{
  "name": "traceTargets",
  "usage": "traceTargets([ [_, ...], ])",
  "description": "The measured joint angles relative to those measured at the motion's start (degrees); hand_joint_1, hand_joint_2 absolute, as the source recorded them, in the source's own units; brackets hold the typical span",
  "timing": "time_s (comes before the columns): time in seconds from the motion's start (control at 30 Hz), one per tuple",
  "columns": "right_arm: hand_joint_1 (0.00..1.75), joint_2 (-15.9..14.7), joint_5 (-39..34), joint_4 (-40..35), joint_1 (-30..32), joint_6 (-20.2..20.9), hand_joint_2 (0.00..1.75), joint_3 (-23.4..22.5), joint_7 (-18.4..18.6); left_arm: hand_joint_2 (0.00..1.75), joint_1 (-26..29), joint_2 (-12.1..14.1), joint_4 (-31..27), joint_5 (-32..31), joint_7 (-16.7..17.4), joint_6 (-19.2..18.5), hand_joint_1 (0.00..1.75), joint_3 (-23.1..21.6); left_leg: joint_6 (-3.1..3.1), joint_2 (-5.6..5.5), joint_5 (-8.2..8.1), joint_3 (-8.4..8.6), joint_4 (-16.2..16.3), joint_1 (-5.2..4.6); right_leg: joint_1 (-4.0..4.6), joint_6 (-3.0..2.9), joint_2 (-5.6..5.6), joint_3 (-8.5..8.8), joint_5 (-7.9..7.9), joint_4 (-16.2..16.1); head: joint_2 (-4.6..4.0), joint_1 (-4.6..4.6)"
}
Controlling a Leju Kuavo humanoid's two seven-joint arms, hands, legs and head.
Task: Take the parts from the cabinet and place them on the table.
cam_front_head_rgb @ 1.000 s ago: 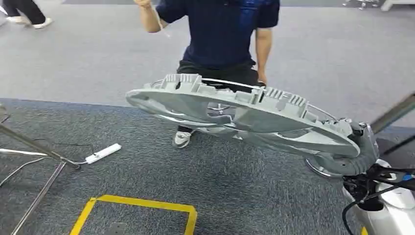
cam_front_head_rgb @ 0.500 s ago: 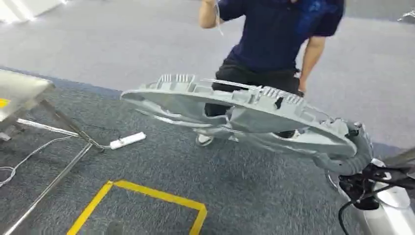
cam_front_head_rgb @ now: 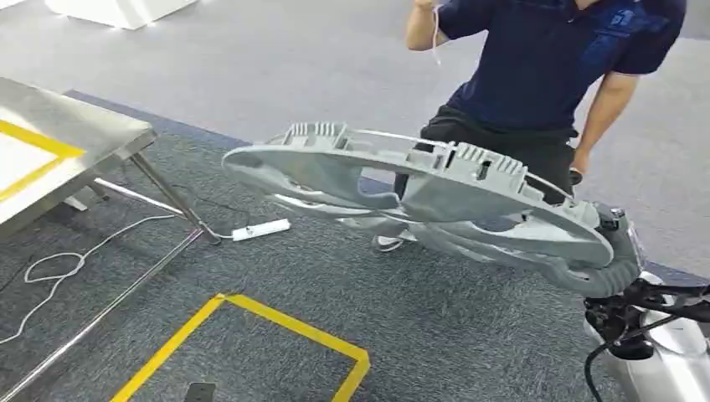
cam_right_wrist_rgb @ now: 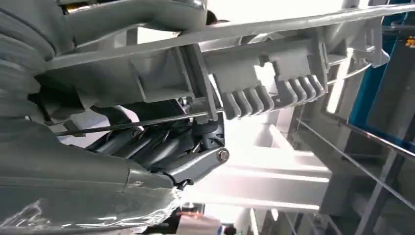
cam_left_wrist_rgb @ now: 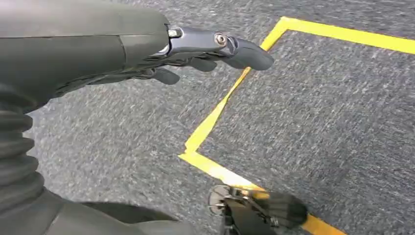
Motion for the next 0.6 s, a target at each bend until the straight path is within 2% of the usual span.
traceTargets([
  [0.03, 1.75, 0.0, 0.0, 0.02, 0.05, 0.02, 1.75, -0.05, 0.02, 1.75, -0.14, -0.02, 0.0, -0.04, 0.0, 0.0, 0.0, -0.04, -0.1, 0.76, -2.28, -2.41, 5.19, 0.07, 0.15, -0.12, -0.85, 0.0, -0.08, 0.0, 0.0, -0.02],
  [0.07, 1.75, 0.0, 0.02, 0.02, 0.06, 0.02, 1.75, -0.07, 0.04, 1.75, -0.19, -0.09, 0.0, -0.04, -0.04, 0.0, 0.0, -0.09, -0.12, 0.92, -4.01, -4.59, 9.74, 0.07, 0.23, -0.21, -1.68, 0.0, -0.14, 0.01, 0.0, -0.02],
  [0.1, 1.75, 0.0, 0.04, 0.04, 0.08, 0.04, 1.75, -0.09, 0.09, 1.75, -0.17, -0.2, 0.0, -0.02, -0.11, 0.0, 0.0, -0.11, -0.08, 0.92, -4.37, -5.76, 11.97, 0.07, 0.32, -0.28, -2.38, 0.01, -0.19, 0.01, 0.0, -0.04],
  [0.13, 1.75, 0.0, 0.04, 0.04, 0.1, 0.07, 1.75, -0.09, 0.11, 1.75, -0.09, -0.2, 0.0, 0.07, -0.15, 0.0, 0.0, -0.11, -0.01, 0.92, -3.55, -5.56, 11.69, 0.07, 0.4, -0.3, -3.04, 0.03, -0.23, 0.02, 0.0, -0.04],
  [0.17, 1.75, 0.0, 0.04, 0.04, 0.1, 0.07, 1.75, -0.09, 0.13, 1.75, -0.04, -0.2, 0.0, 0.17, -0.2, 0.0, 0.0, -0.11, 0.18, 1.01, -1.41, -4.33, 8.96, 0.06, 0.47, -0.31, -3.69, 0.08, -0.3, 0.03, 0.0, -0.04],
  [0.2, 1.75, 0.0, 0.07, 0.04, 0.08, 0.04, 1.75, -0.09, 0.15, 1.75, -0.02, -0.2, 0.0, 0.44, -0.22, 0.0, 0.0, -0.09, 0.47, 1.54, 1.54, -1.58, 3.64, -0.04, 0.54, -0.26, -4.36, 0.27, -0.41, 0.02, 0.0, -0.02],
  [0.23, 1.75, 0.0, 0.09, 0.04, 0.0, 0.02, 1.75, -0.09, 0.15, 1.75, -0.03, -0.2, 0.0, 0.5, -0.24, 0.0, 0.0, -0.09, 0.83, 2.74, 3.85, 1.28, -1.66, -0.23, 0.59, -0.15, -4.93, 0.52, -0.56, 0.02, 0.0, -0.04],
  [0.27, 1.75, 0.0, 0.09, 0.04, -0.06, 0.02, 1.75, -0.15, 0.15, 1.75, -0.09, -0.22, 0.0, 0.5, -0.26, 0.0, 0.0, -0.09, 1.12, 5.66, 4.03, 3.39, -5.59, -0.82, 0.93, 0.15, -5.49, 0.68, -0.79, 0.04, 0.0, -0.02],
  [0.3, 1.75, 0.0, 0.09, 0.04, -0.07, 0.0, 1.75, -0.37, 0.15, 1.75, -0.29, -0.22, 0.0, 0.5, -0.33, 0.0, 0.0, -0.09, 1.4, 5.35, 3.55, 3.68, -6.71, -1.02, 1.2, 0.45, -5.91, 0.6, -1.07, 0.25, 0.0, -0.07],
  [0.33, 1.75, 0.0, 0.09, 0.04, -0.13, -0.04, 1.75, -0.46, 0.15, 1.75, -0.39, -0.24, 0.0, 0.5, -0.35, 0.0, 0.0, -0.09, 1.58, 4.99, 3.66, 3.42, -6.52, -0.99, 1.22, 0.61, -6.52, 0.7, -1.0, 0.0, 0.0, 0.13],
  [0.4, 1.75, 0.0, 0.11, 0.04, -0.15, -0.04, 1.75, -0.48, 0.24, 1.75, -0.23, -0.17, 0.0, 0.65, -0.39, 0.0, 0.0, -0.09, 2.06, 3.32, 3.61, 3.33, -6.72, -1.09, 1.2, 1.14, -8.0, 1.2, -1.28, -0.26, 0.0, 0.0],
  [0.43, 1.75, 0.0, 0.11, 0.0, -0.25, -0.04, 1.75, -0.5, 0.24, 1.75, -0.09, -0.2, 0.0, 0.65, -0.39, 0.0, 0.0, -0.09, 2.45, 2.63, 3.93, 3.87, -7.14, -0.38, 0.93, 1.55, -7.64, 0.74, -1.69, 0.04, 0.02, -0.07],
  [0.47, 1.75, 0.0, 0.2, 0.02, -0.38, -0.04, 1.75, -0.55, 0.39, 1.75, -0.02, -0.15, 0.0, 0.72, -0.37, 0.02, 0.0, -0.09, 2.62, 2.1, 3.79, 3.93, -7.15, -0.31, 0.88, 1.84, -4.81, 0.45, -2.68, 1.62, 0.0, 0.24],
  [0.5, 1.75, -0.02, 0.24, 0.02, -0.38, -0.02, 1.75, -0.61, 0.42, 1.75, -0.15, -0.11, 0.0, 0.76, -0.39, 0.02, 0.0, -0.09, 2.92, 1.64, 3.89, 3.97, -7.15, -0.2, 0.77, 1.93, -2.78, -1.16, -4.4, 5.16, 0.02, 0.39],
  [0.53, 1.75, -0.09, 0.24, 0.04, -0.32, -0.02, 1.75, -0.77, 0.42, 1.75, -0.28, -0.15, 0.0, 0.81, -0.39, 0.0, 0.0, -0.09, 3.11, 0.97, 3.87, 3.96, -7.15, -0.16, 0.76, 2.05, -1.55, -3.68, -6.51, 10.02, 0.0, 0.63],
  [0.57, 1.75, -0.09, 0.26, 0.11, -0.24, 0.0, 1.75, -0.77, 0.46, 1.75, -0.34, -0.17, 0.0, 0.81, -0.39, 0.0, 0.0, -0.09, 3.18, 0.28, 3.86, 3.92, -7.15, -0.16, 0.75, 2.19, -1.1, -6.18, -8.28, 14.5, 0.0, 0.72],
  [0.6, 1.75, -0.09, 0.31, 0.22, -0.14, 0.0, 1.75, -0.74, 0.48, 1.75, -0.32, -0.17, 0.0, 0.81, -0.39, 0.0, 0.0, -0.09, 3.18, -0.5, 3.85, 3.95, -7.15, -0.16, 0.75, 2.28, -1.02, -8.13, -9.04, 17.67, 0.0, 0.66],
])
